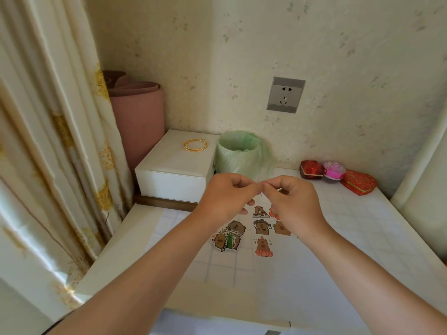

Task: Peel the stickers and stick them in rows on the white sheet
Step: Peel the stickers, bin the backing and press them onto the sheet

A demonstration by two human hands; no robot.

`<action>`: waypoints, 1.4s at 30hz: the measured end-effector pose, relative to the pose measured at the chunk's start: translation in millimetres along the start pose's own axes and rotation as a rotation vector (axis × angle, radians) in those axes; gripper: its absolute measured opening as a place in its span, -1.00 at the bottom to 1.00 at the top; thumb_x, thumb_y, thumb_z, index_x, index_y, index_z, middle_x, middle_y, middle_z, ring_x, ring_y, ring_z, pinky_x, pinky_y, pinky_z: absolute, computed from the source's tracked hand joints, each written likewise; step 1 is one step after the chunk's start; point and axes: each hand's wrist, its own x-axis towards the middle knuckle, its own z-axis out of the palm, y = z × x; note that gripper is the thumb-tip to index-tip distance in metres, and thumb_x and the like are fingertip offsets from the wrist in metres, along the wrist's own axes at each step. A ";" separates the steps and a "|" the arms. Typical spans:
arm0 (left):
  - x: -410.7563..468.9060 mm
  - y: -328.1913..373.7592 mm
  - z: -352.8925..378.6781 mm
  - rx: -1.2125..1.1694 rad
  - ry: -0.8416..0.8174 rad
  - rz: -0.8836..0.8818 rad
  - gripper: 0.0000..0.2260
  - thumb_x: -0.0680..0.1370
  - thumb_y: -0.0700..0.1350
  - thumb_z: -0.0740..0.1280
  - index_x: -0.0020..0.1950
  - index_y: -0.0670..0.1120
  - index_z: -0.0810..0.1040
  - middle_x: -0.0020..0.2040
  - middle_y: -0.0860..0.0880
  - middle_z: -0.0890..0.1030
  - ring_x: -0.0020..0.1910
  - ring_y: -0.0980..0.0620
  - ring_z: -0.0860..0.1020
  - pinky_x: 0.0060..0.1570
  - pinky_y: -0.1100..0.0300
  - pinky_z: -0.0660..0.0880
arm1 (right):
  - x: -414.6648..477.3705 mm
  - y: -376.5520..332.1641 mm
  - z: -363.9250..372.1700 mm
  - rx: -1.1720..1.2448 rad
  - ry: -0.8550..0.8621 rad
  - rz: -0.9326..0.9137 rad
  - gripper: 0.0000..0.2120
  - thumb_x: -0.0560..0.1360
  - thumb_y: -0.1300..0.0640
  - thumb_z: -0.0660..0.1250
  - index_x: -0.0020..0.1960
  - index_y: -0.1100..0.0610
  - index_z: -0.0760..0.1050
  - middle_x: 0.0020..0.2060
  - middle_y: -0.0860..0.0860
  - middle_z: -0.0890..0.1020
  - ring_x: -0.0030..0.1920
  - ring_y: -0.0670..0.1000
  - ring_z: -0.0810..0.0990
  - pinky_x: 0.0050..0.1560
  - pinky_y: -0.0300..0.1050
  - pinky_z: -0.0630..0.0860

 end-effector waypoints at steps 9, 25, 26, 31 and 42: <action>11.1 -9.8 -29.2 0.085 0.078 -0.003 -0.93 0.49 -0.12 0.41 -0.15 -0.10 0.64 -0.21 -0.07 0.70 -0.22 -0.02 0.68 -0.35 0.17 0.63 | 10.6 -9.0 26.8 0.005 -0.025 -0.008 -0.87 0.55 0.12 0.41 -0.16 0.01 0.68 -0.55 -0.22 0.54 -0.57 -0.17 0.43 -0.49 -0.35 0.34; 35.6 -12.9 -88.1 0.254 0.263 -0.036 -0.83 0.52 -0.10 0.22 -0.19 -0.07 0.57 -0.14 -0.02 0.67 -0.13 -0.09 0.64 -0.06 -0.04 0.64 | 154.1 -22.0 62.9 -0.529 0.113 -0.199 -0.82 0.55 0.12 0.32 -0.16 0.10 0.66 -0.20 -0.01 0.69 -0.18 0.03 0.62 -0.19 -0.07 0.55; 35.4 -13.1 -88.8 0.248 0.255 -0.040 -0.83 0.52 -0.11 0.22 -0.18 -0.08 0.58 -0.15 -0.03 0.67 -0.13 -0.10 0.64 -0.05 -0.06 0.64 | 160.0 -19.2 63.2 -0.600 0.098 -0.196 -0.82 0.55 0.12 0.31 -0.14 0.11 0.68 -0.19 0.03 0.71 -0.16 0.09 0.64 -0.17 -0.01 0.59; 33.8 -13.4 -88.2 0.236 0.221 -0.054 -0.84 0.51 -0.11 0.24 -0.19 -0.05 0.60 -0.16 -0.01 0.67 -0.13 -0.09 0.65 -0.04 -0.07 0.64 | 173.6 -7.7 60.5 -0.709 -0.002 -0.138 -0.78 0.56 0.07 0.37 0.18 0.00 0.66 0.08 -0.02 0.71 0.09 0.06 0.65 0.10 -0.04 0.57; 25.2 0.8 -56.9 0.070 0.085 -0.135 -0.84 0.51 -0.17 0.24 -0.18 -0.13 0.60 -0.32 0.00 0.66 -0.46 0.05 0.53 -0.39 0.23 0.51 | 52.9 -15.9 24.1 -0.456 -0.045 -0.563 -0.82 0.46 0.12 0.43 0.04 -0.07 0.57 -0.01 -0.20 0.56 -0.41 -0.13 0.50 -0.26 -0.17 0.50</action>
